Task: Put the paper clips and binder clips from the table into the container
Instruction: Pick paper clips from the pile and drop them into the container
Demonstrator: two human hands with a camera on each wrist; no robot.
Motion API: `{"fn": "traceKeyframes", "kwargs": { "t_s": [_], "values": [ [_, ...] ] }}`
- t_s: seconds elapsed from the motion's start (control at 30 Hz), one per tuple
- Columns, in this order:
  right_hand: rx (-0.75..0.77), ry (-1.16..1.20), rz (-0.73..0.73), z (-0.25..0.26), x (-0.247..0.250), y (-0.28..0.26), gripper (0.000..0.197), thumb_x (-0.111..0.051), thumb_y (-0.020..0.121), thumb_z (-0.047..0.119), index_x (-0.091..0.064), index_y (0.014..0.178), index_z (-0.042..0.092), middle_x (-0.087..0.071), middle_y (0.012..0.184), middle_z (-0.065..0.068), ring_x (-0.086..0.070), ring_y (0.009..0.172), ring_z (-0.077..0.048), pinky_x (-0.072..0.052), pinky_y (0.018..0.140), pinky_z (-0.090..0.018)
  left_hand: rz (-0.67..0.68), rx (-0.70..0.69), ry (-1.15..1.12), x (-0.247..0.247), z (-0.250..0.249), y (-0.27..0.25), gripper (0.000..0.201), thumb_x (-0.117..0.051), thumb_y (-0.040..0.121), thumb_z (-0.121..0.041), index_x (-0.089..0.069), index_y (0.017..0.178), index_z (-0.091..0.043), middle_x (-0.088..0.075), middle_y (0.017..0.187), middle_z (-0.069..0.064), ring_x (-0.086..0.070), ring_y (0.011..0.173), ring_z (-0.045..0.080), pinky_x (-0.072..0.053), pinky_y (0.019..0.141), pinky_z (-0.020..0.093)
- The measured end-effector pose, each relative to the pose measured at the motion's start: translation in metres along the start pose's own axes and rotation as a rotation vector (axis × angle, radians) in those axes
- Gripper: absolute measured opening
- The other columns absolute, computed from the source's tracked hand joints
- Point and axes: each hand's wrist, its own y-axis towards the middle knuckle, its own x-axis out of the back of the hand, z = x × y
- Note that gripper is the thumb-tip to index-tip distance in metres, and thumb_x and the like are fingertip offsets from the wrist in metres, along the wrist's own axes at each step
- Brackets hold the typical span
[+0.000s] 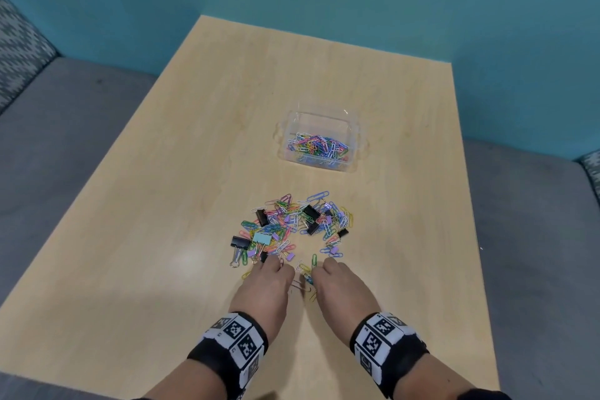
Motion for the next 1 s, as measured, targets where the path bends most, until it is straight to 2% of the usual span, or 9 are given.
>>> {"fn": "traceKeyframes", "kwargs": {
  "t_s": [0.1,0.23,0.37,0.47,0.57,0.63,0.7,0.8,1.0],
  "values": [
    [-0.014,0.009,0.017,-0.004,0.003,0.0,0.048,-0.072,0.043,-0.004,-0.042,0.068,0.022,-0.045,0.067,0.003,-0.042,0.051,-0.015,-0.022,0.047,-0.023,0.04,0.043,-0.017,0.005,-0.003,0.0,0.018,-0.054,0.079,-0.005,-0.049,0.091,-0.016,-0.047,0.101,0.004,-0.047,0.087,0.023,-0.03,0.063,0.03],
    [-0.019,0.071,0.038,-0.009,0.006,0.002,0.039,-0.075,0.052,0.001,-0.045,0.067,0.022,-0.046,0.065,0.004,-0.042,0.049,-0.015,-0.02,0.046,-0.021,0.097,0.027,0.031,0.013,-0.005,0.003,0.02,-0.048,0.084,-0.005,-0.049,0.101,-0.015,-0.047,0.109,0.005,-0.051,0.093,0.025,-0.031,0.065,0.03],
    [-0.055,0.185,0.131,-0.016,0.011,0.006,0.005,-0.052,0.084,0.009,-0.054,0.081,0.012,-0.052,0.084,-0.003,-0.052,0.071,-0.025,-0.04,0.059,-0.032,0.142,0.061,-0.034,0.017,-0.003,0.007,0.016,-0.046,0.081,-0.002,-0.042,0.084,-0.018,-0.046,0.095,0.003,-0.046,0.073,0.025,-0.035,0.061,0.032],
    [-0.086,0.351,0.202,-0.021,0.021,0.007,0.007,-0.049,0.086,0.016,-0.054,0.081,0.017,-0.055,0.086,0.002,-0.052,0.076,-0.018,-0.041,0.068,-0.031,0.144,0.098,-0.22,0.016,0.006,0.01,0.018,-0.043,0.078,-0.002,-0.043,0.074,-0.02,-0.049,0.081,-0.003,-0.048,0.068,0.019,-0.042,0.062,0.03],
    [-0.175,0.573,0.291,-0.025,0.034,0.01,0.007,-0.054,0.081,0.013,-0.059,0.077,0.018,-0.061,0.074,0.006,-0.054,0.063,-0.007,-0.04,0.057,-0.02,0.199,0.16,-0.53,0.029,0.011,0.011,0.017,-0.052,0.076,-0.006,-0.051,0.069,-0.022,-0.059,0.063,-0.006,-0.052,0.054,0.008,-0.045,0.057,0.025],
    [-0.256,0.777,0.33,-0.026,0.052,0.018,0.013,-0.055,0.08,0.007,-0.06,0.074,0.018,-0.058,0.058,0.007,-0.049,0.046,-0.002,-0.04,0.047,-0.019,0.209,0.219,-0.786,0.046,0.012,0.019,0.015,-0.057,0.074,-0.003,-0.056,0.069,-0.017,-0.062,0.054,0.001,-0.055,0.045,0.012,-0.048,0.055,0.027],
    [-0.298,0.905,0.28,-0.031,0.077,0.036,0.018,-0.054,0.081,-0.002,-0.06,0.075,0.013,-0.052,0.05,0.007,-0.045,0.039,-0.003,-0.037,0.038,-0.016,0.15,0.242,-0.939,0.07,0.013,0.039,0.014,-0.059,0.069,-0.001,-0.058,0.067,-0.014,-0.06,0.051,0.004,-0.055,0.042,0.016,-0.046,0.052,0.029],
    [-0.305,0.901,0.077,-0.051,0.118,0.085,0.017,-0.054,0.081,-0.005,-0.062,0.073,0.007,-0.05,0.043,0.006,-0.045,0.036,-0.008,-0.035,0.037,-0.017,-0.005,0.194,-0.916,0.112,0.014,0.092,0.02,-0.062,0.07,0.003,-0.058,0.064,-0.016,-0.059,0.051,0.006,-0.054,0.041,0.016,-0.044,0.048,0.025],
    [-0.337,0.675,-0.205,-0.08,0.166,0.18,0.012,-0.059,0.081,0.01,-0.063,0.07,0.011,-0.061,0.058,-0.002,-0.061,0.053,-0.021,-0.058,0.059,-0.047,-0.241,0.177,-0.861,0.166,0.004,0.195,0.023,-0.063,0.075,0.001,-0.058,0.064,-0.018,-0.059,0.056,0.003,-0.064,0.052,0.023,-0.059,0.063,0.046]
  ]
}}
